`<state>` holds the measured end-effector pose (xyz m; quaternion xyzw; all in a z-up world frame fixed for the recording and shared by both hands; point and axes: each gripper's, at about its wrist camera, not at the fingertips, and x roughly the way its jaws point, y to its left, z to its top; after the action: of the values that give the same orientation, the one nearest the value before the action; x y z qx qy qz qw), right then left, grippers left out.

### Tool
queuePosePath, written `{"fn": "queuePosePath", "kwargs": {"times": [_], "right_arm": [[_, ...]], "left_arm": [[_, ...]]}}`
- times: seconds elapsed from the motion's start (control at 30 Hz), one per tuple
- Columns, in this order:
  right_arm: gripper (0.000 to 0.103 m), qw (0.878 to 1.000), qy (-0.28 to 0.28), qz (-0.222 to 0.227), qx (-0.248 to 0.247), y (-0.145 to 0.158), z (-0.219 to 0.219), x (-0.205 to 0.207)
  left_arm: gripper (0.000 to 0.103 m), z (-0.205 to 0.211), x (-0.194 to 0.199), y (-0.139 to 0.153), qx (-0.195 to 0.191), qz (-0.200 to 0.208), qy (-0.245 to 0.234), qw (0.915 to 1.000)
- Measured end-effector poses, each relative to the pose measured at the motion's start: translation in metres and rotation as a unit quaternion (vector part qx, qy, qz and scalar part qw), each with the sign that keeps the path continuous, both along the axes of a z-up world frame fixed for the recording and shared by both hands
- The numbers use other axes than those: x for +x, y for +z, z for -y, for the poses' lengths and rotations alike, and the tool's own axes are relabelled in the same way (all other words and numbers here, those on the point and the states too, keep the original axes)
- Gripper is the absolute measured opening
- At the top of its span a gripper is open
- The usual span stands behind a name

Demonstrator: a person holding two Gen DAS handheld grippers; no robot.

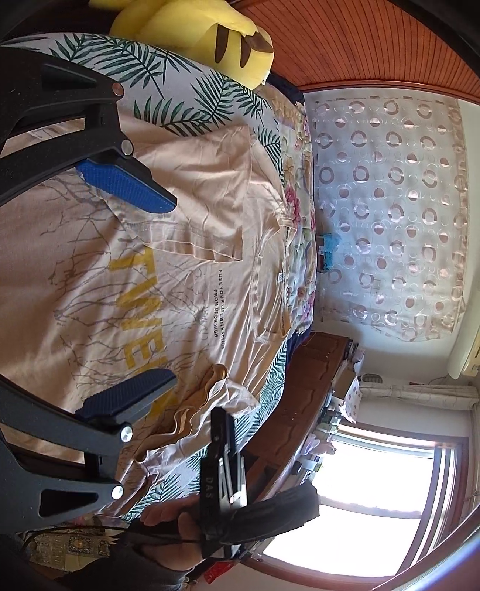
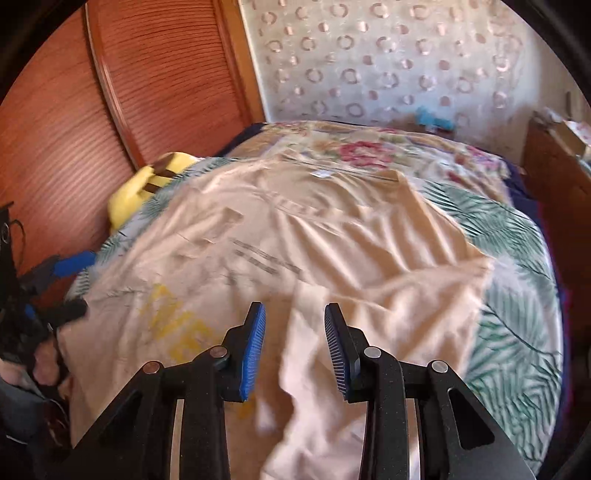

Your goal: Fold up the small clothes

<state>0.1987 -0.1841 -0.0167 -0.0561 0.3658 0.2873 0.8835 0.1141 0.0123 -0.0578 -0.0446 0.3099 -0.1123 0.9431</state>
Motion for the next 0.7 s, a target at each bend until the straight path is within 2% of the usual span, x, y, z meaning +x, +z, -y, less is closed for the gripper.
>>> {"fn": "queuePosePath", "kwargs": {"times": [0.2, 0.43, 0.57, 0.7], "right_arm": [[0.034, 0.999, 0.018, -0.022, -0.032, -0.023, -0.007, -0.016], [0.034, 0.996, 0.083, -0.029, 0.0, -0.023, -0.037, -0.016], [0.034, 0.998, 0.067, -0.013, -0.001, -0.018, -0.026, -0.009], [0.034, 0.999, 0.027, 0.021, -0.02, -0.007, -0.003, -0.001]], "left_arm": [[0.087, -0.007, 0.006, -0.006, 0.005, -0.007, 0.007, 0.9999], [0.087, -0.032, 0.022, -0.003, 0.016, -0.013, 0.022, 0.9996], [0.087, -0.055, 0.038, 0.001, 0.029, -0.021, 0.034, 0.9988], [0.087, -0.079, 0.061, 0.0, 0.035, -0.036, 0.032, 0.9982]]}}
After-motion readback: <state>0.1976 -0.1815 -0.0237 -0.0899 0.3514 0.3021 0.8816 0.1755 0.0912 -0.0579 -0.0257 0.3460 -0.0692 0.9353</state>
